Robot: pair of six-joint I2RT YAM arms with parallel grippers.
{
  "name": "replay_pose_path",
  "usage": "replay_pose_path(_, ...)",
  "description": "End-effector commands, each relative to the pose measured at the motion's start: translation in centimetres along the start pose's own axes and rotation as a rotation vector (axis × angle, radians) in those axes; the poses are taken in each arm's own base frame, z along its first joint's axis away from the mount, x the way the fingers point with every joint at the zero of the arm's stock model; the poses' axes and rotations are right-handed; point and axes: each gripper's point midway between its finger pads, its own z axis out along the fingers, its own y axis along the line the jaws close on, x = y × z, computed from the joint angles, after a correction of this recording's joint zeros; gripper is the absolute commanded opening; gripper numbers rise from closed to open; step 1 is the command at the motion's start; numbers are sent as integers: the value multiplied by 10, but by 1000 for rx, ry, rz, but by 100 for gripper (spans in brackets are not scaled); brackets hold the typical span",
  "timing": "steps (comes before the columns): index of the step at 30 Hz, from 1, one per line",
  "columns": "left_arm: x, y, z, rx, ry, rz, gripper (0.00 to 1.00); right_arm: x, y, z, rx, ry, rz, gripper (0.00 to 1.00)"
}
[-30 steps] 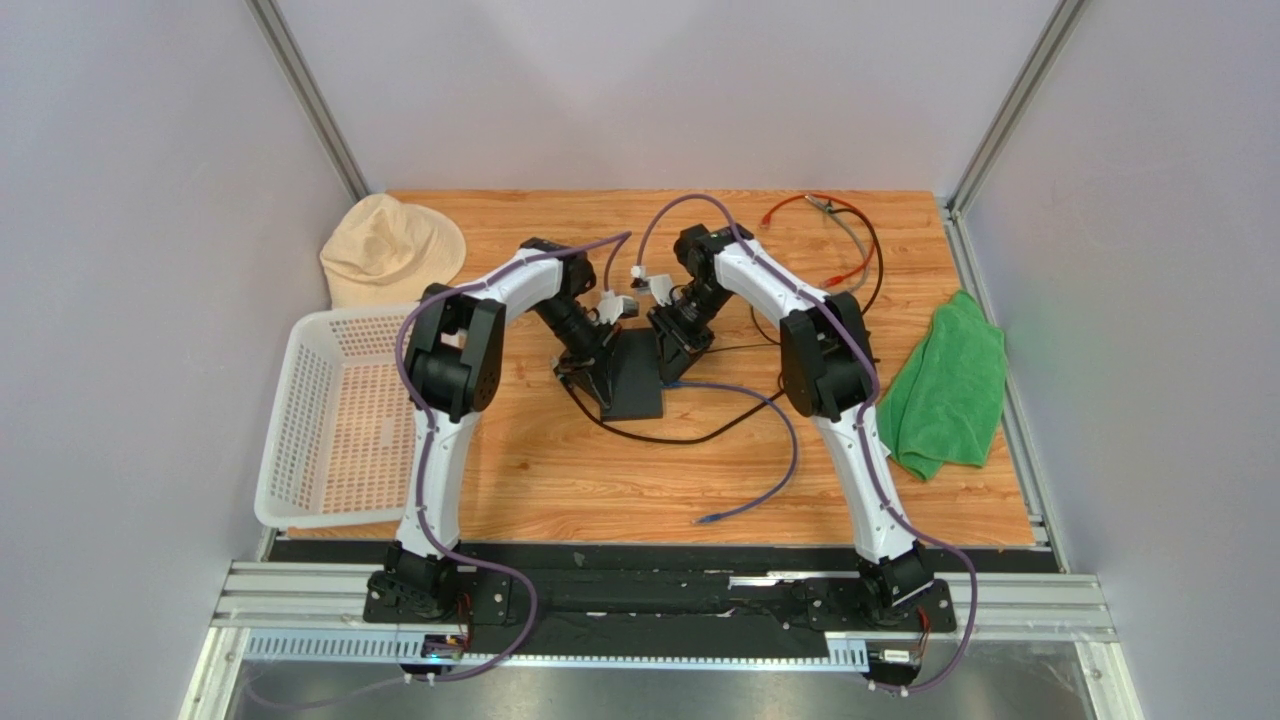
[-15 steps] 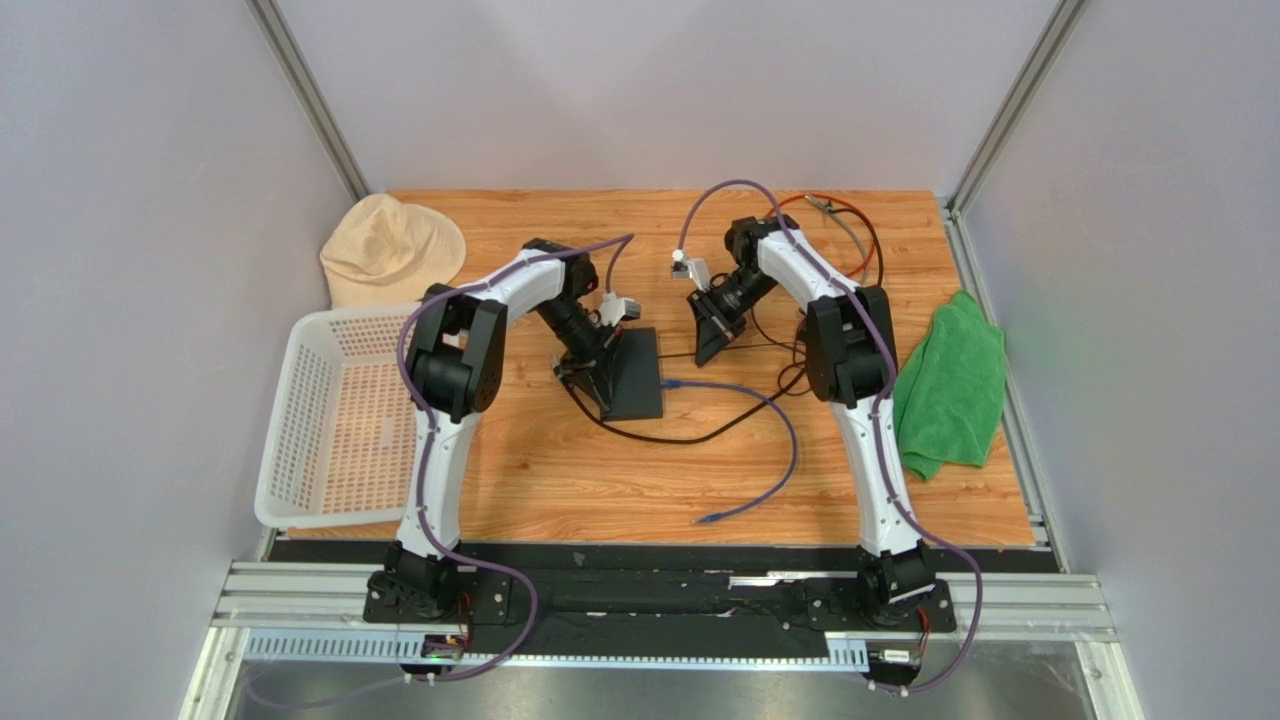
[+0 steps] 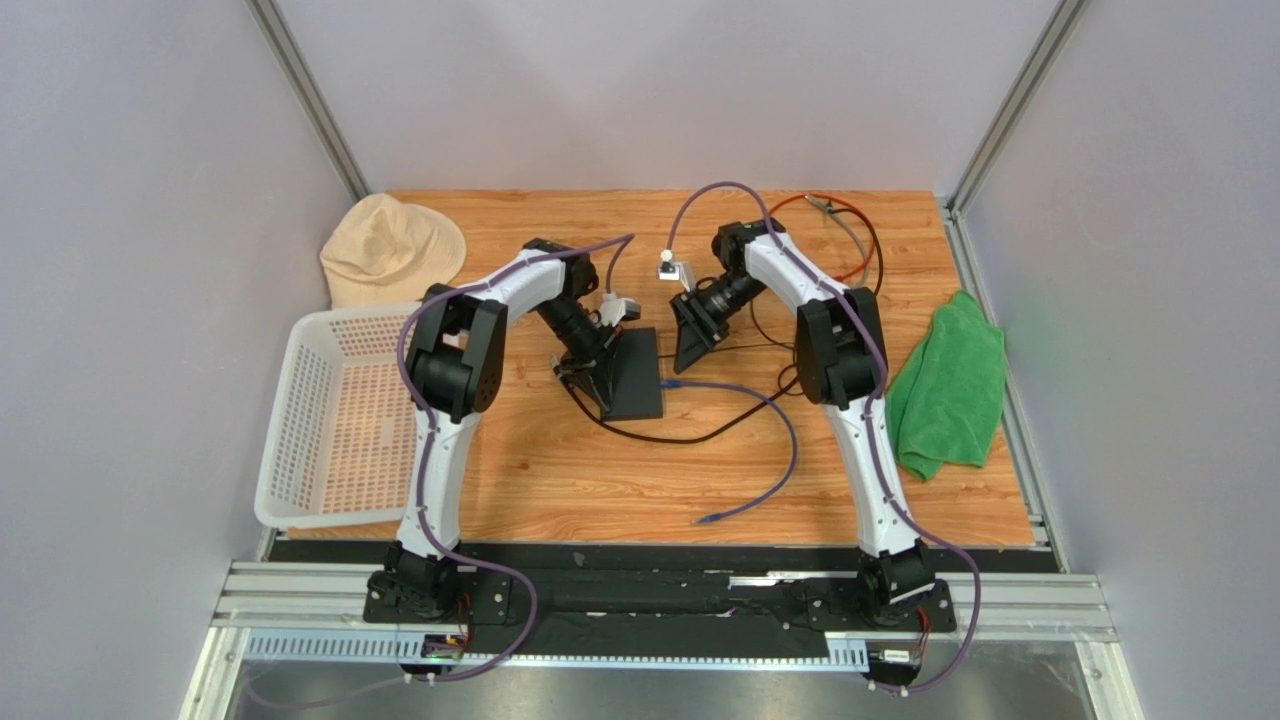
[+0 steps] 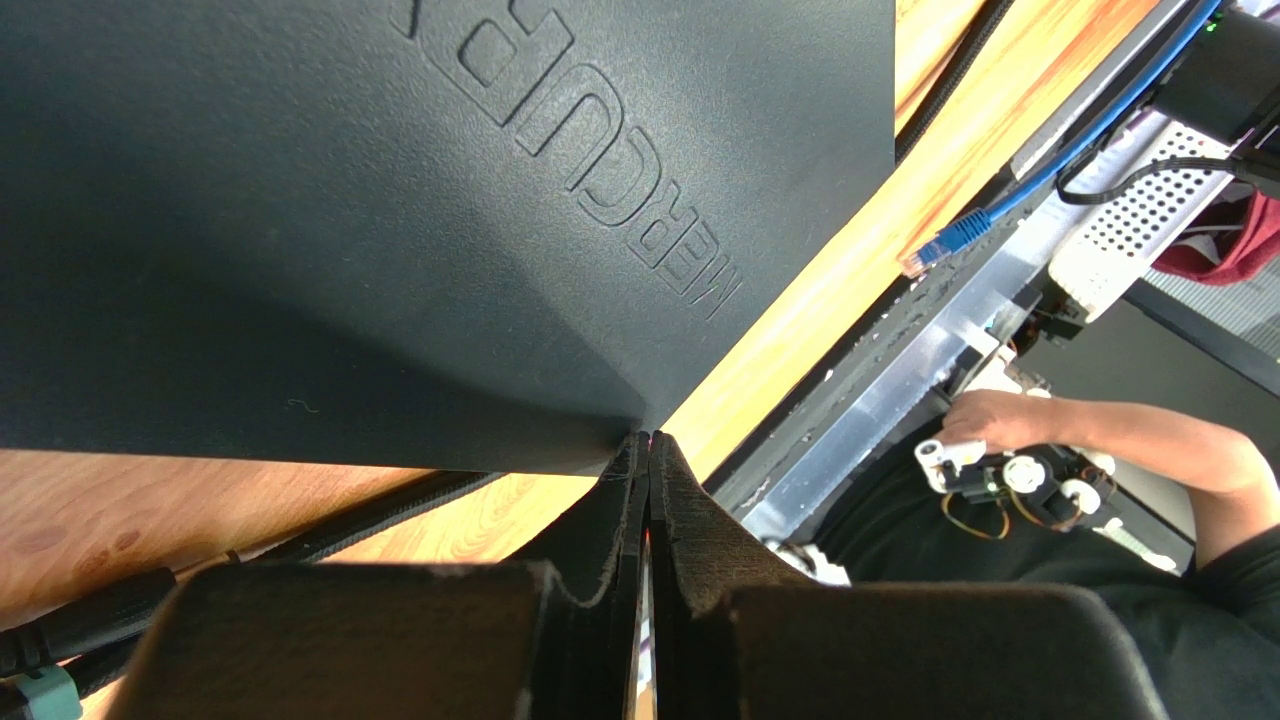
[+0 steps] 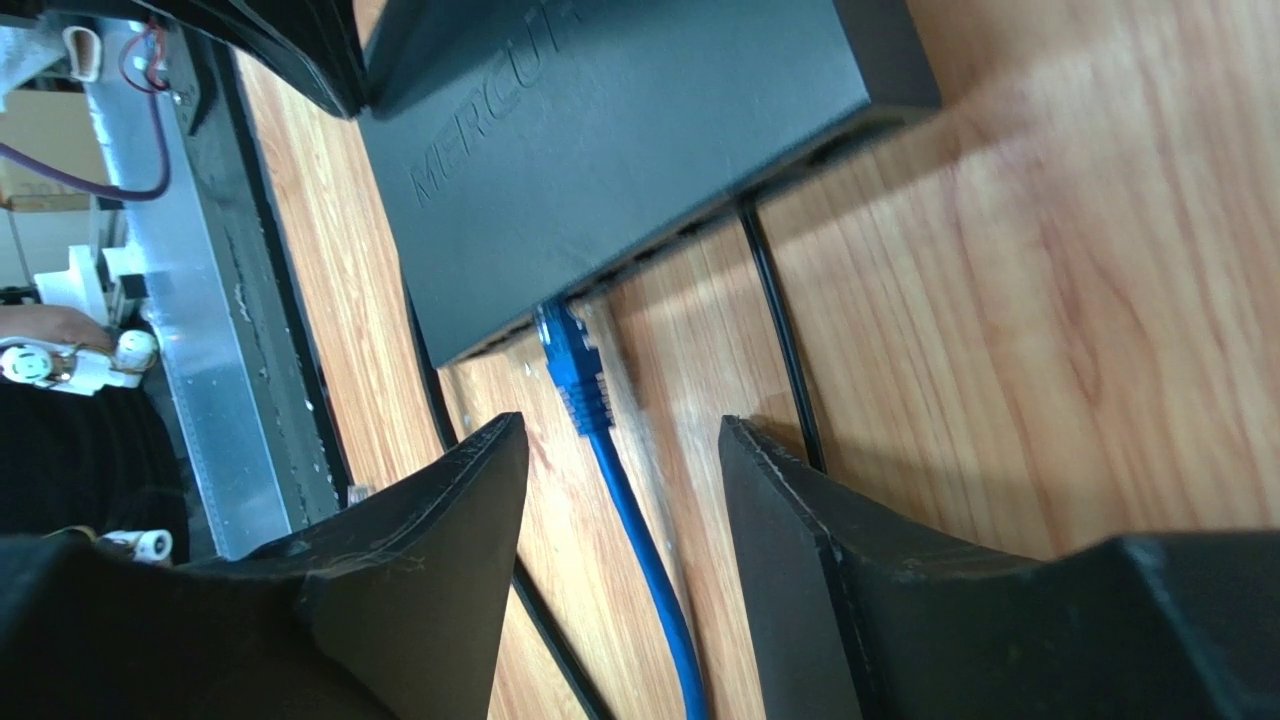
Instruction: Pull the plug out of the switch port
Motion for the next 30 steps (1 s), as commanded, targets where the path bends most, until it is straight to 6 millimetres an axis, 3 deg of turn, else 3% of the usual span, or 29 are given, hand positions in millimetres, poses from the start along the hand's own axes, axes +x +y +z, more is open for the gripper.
replay_pose_path(1,-8,45,16,-160,10,80,7,21,25,13,-88,100,114,56)
replay_pose_path(6,-8,45,15,-160,9,82,7,24,21,26,-85,126,138,47)
replay_pose_path(13,-8,45,16,-165,12,86,7,25,20,39,-89,142,161,46)
replay_pose_path(30,-8,45,16,-166,13,84,7,39,18,46,-101,191,199,31)
